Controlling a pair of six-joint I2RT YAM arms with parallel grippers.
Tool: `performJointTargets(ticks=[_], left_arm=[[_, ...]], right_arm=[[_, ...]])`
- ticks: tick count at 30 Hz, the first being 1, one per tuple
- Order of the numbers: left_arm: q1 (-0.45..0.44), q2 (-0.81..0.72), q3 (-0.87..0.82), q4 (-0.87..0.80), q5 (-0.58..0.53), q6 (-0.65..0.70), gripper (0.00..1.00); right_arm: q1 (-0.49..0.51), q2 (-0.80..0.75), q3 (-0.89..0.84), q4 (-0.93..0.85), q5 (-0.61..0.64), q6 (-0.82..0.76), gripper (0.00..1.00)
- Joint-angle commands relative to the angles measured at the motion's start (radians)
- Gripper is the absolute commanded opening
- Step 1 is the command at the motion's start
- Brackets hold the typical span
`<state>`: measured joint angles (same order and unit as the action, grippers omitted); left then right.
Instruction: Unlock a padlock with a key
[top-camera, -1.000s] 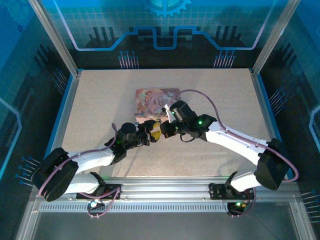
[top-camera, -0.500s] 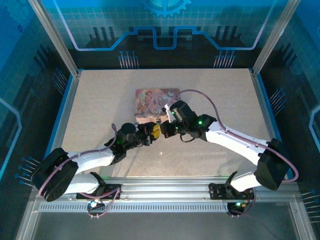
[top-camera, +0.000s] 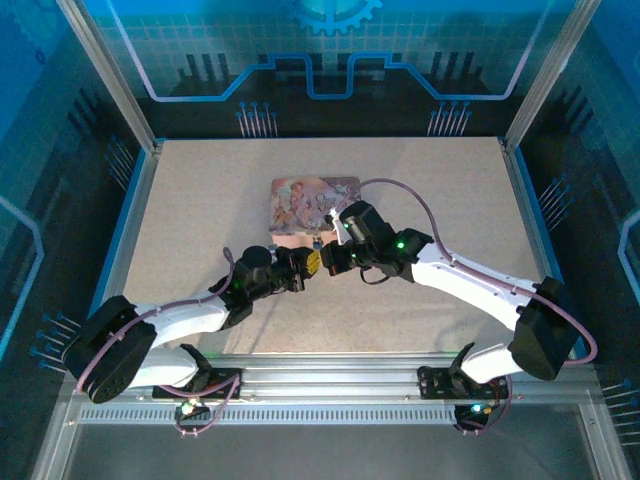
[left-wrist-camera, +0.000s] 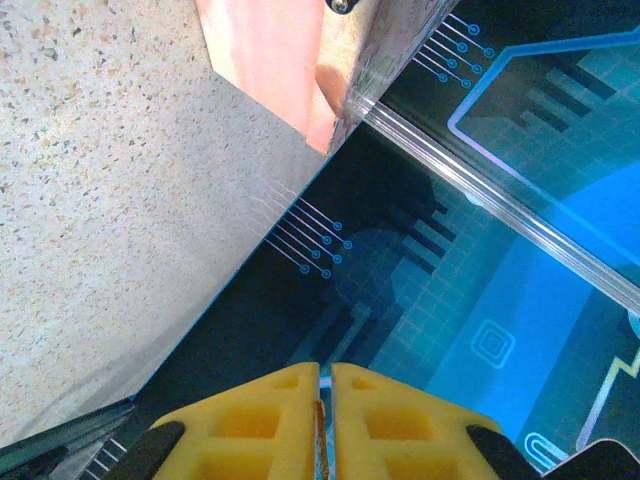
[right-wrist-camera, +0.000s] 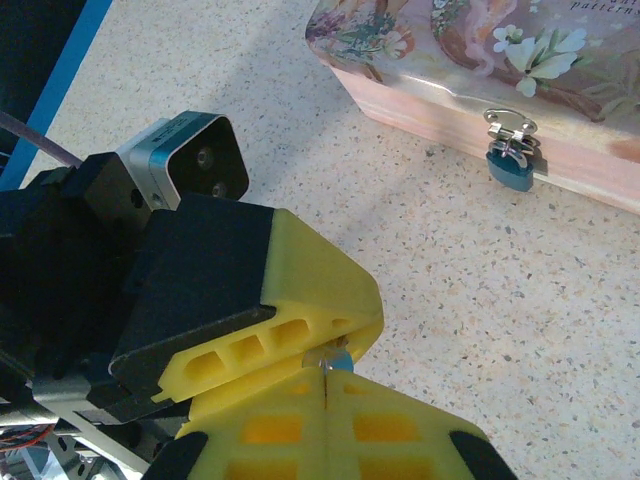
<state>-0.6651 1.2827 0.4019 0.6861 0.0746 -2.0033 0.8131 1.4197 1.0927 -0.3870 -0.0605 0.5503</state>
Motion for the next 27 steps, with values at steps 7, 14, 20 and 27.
performJointTargets(ticks=[7,14,20,27], left_arm=[[-0.009,-0.023,-0.018,-0.002,-0.016,-0.149,0.09],[-0.006,-0.047,0.025,-0.01,-0.051,0.047,0.01],[0.008,-0.122,0.141,-0.166,-0.084,0.455,0.0],[-0.001,-0.163,0.3,-0.243,-0.027,0.962,0.0]], right_arm=[[-0.003,-0.04,-0.02,0.03,0.004,0.023,0.0],[-0.056,-0.086,-0.091,0.108,-0.11,0.048,0.04],[-0.155,-0.194,-0.207,0.256,-0.293,0.088,0.2],[-0.291,-0.321,-0.384,0.557,-0.497,0.239,0.39]])
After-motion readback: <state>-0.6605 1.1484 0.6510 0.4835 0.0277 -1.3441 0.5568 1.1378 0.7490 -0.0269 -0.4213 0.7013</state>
